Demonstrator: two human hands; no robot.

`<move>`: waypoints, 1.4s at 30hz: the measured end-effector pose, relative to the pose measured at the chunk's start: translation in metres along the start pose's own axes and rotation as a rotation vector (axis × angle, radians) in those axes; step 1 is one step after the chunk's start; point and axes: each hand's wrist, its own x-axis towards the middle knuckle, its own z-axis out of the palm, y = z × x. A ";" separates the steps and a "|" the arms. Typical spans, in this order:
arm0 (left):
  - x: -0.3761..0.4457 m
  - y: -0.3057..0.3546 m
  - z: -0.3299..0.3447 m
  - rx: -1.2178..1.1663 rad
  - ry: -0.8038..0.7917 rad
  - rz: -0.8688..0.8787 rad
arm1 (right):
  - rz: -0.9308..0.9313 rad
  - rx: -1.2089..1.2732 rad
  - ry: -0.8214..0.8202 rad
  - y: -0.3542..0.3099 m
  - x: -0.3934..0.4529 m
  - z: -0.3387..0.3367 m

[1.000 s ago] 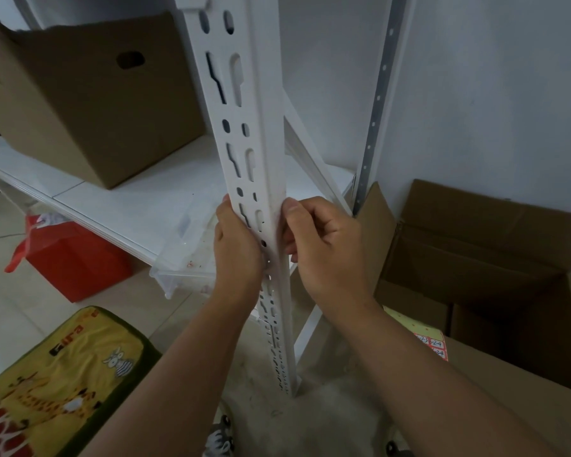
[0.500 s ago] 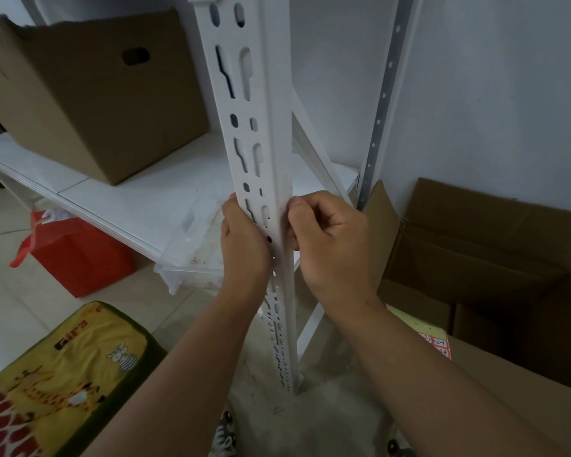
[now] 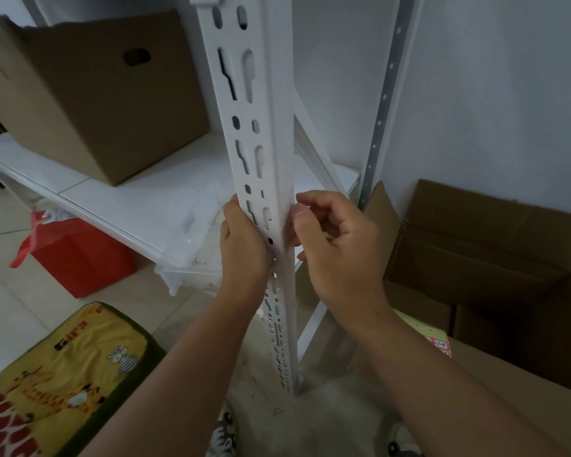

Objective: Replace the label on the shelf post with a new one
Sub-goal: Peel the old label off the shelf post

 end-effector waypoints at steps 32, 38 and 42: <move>-0.003 0.002 0.001 -0.015 0.031 -0.014 | -0.132 -0.089 -0.071 0.001 0.003 -0.008; -0.003 0.002 0.001 -0.039 0.032 -0.036 | -0.185 -0.162 -0.016 0.005 0.005 -0.004; -0.004 0.004 0.002 -0.031 0.044 -0.032 | -0.175 -0.099 0.000 0.005 0.005 -0.006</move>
